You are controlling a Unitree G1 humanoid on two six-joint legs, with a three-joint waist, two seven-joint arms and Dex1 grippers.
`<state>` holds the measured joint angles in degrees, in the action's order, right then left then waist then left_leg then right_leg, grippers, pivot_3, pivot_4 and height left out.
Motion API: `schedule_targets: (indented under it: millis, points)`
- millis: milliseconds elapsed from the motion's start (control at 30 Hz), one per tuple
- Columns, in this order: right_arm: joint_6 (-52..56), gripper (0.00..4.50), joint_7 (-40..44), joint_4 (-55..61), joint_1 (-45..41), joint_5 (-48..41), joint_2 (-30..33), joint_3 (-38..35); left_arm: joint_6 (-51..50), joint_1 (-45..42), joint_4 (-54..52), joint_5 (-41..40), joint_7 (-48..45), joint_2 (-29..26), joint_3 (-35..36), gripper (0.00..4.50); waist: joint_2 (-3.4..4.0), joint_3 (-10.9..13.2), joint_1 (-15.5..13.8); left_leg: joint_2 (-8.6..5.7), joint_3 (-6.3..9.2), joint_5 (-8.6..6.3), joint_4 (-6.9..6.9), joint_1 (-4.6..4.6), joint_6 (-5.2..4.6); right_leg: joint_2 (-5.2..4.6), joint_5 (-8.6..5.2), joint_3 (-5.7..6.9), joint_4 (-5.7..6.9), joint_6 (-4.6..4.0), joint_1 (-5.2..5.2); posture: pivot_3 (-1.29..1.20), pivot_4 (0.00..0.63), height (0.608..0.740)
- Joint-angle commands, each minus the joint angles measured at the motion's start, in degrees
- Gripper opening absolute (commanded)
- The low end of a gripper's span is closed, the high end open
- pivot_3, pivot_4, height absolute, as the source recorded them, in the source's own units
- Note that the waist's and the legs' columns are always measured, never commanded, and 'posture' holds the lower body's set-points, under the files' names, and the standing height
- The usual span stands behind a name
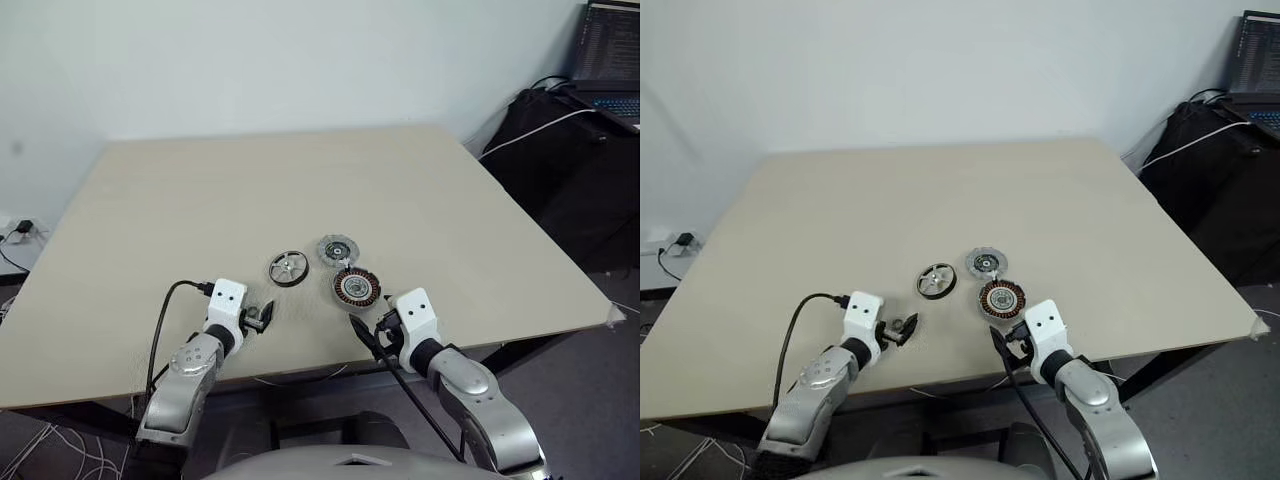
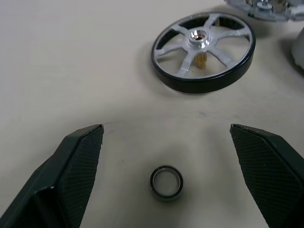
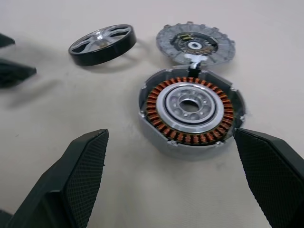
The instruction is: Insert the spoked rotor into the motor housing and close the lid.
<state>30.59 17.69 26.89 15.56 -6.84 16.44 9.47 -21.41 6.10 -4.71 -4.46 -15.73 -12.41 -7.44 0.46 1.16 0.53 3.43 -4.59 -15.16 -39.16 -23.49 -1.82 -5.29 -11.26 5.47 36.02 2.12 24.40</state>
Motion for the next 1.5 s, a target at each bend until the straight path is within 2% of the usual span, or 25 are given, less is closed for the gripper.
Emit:
schedule_targets:
  millis: [33,433,533,867,1300,1500]
  points:
    - [-0.95,4.49,-0.41,1.14,-0.48,0.06,-0.25,-0.65,-1.22,-1.88,0.84,0.61,-0.62,-0.05,-0.53,4.5,-0.02,-0.01,0.04,0.01,0.0,0.0,0.0,0.0,0.0,0.01,0.0,0.0,0.0,0.0,0.0,0.0,0.0,0.74]
    - [-0.8,4.49,-1.05,1.75,0.47,-0.05,-0.44,-1.21,-7.65,1.06,-1.05,1.76,-0.89,-1.19,-1.36,4.5,0.03,-0.17,0.09,0.03,-0.02,-0.04,0.0,0.05,0.06,0.0,0.0,-0.05,0.0,0.0,-0.01,0.0,0.0,0.74]
    - [-0.82,4.5,-1.02,1.67,0.39,-0.05,-0.45,-1.16,-7.82,1.7,-1.44,1.97,-0.84,-1.25,-1.44,3.89,0.06,-0.23,0.09,0.03,-0.03,-0.15,0.01,0.09,0.26,0.0,0.0,-0.06,0.0,0.0,-0.04,0.0,0.0,0.74]
    - [-0.7,4.5,-0.76,1.39,-0.04,-0.03,-0.53,-0.8,-8.15,2.21,-2.36,2.59,-0.49,-1.43,-1.35,0.67,0.17,-0.33,0.01,0.03,-0.03,-0.16,0.01,0.15,0.27,-0.01,0.0,-0.06,0.01,0.0,-0.11,0.0,0.0,0.74]
    - [-0.74,4.5,-0.82,1.12,-0.11,0.05,-0.61,-0.75,2.1,-0.35,-5.46,-2.37,0.83,4.09,4.57,0.67,-0.04,-0.19,-0.06,0.02,-0.02,-0.16,0.0,0.11,0.27,-0.01,0.0,-0.05,0.0,0.0,-0.08,0.0,0.0,0.74]
    - [-0.91,4.5,-0.84,0.8,-0.41,0.08,-0.88,-0.54,0.72,-3.6,-5.79,-3.5,-0.86,5.16,2.31,0.67,-0.08,-0.18,-0.04,0.0,-0.02,-0.15,0.0,0.09,0.25,0.0,0.0,-0.06,0.0,0.0,-0.08,0.0,0.0,0.74]
